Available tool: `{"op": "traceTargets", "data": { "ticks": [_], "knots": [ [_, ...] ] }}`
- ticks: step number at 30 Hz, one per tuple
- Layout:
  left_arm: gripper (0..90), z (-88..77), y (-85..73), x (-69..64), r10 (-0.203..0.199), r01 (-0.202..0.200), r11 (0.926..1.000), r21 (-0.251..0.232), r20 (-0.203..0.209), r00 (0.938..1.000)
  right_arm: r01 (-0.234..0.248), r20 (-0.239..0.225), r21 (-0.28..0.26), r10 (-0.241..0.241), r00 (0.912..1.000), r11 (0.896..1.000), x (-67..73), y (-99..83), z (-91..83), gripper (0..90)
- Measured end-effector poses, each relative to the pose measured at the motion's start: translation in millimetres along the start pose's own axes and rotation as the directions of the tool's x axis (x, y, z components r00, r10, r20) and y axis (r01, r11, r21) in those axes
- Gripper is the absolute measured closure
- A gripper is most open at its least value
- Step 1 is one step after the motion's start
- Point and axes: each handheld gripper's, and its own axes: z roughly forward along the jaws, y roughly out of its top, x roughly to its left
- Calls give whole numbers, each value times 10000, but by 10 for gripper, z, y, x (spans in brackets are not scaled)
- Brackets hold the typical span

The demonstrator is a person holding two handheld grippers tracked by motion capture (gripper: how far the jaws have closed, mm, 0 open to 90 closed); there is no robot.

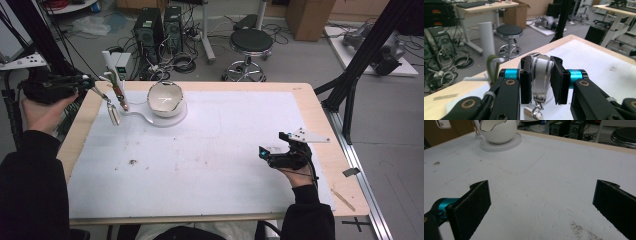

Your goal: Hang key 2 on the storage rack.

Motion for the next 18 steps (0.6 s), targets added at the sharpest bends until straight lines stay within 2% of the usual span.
{"op": "traceTargets", "data": {
  "ticks": [4,7,12,14,16,18],
  "knots": [
    [718,-51,11,67,-55,54,10000,-82,-126,9999,-100,-12,-13,100,9999,9999,-1,-30,-40,7],
    [718,-78,19,118,-111,106,9999,-116,-425,9990,-94,-17,-145,94,10000,9999,-18,-65,-74,7],
    [718,-84,43,197,-200,197,9998,-38,-983,9950,-1,89,-359,4,10000,9994,-23,-119,-132,7],
    [718,-70,51,233,-259,276,9995,132,-1110,9935,-1,124,-362,6,9999,9993,-22,-133,-141,7],
    [719,-53,57,258,-400,412,9991,69,-1215,9918,66,168,-360,-60,9998,9993,-24,-143,-135,7],
    [718,-34,70,280,-374,387,9992,69,-1354,9901,107,159,-372,-101,9998,9992,-16,-147,-128,7]
  ]
}}
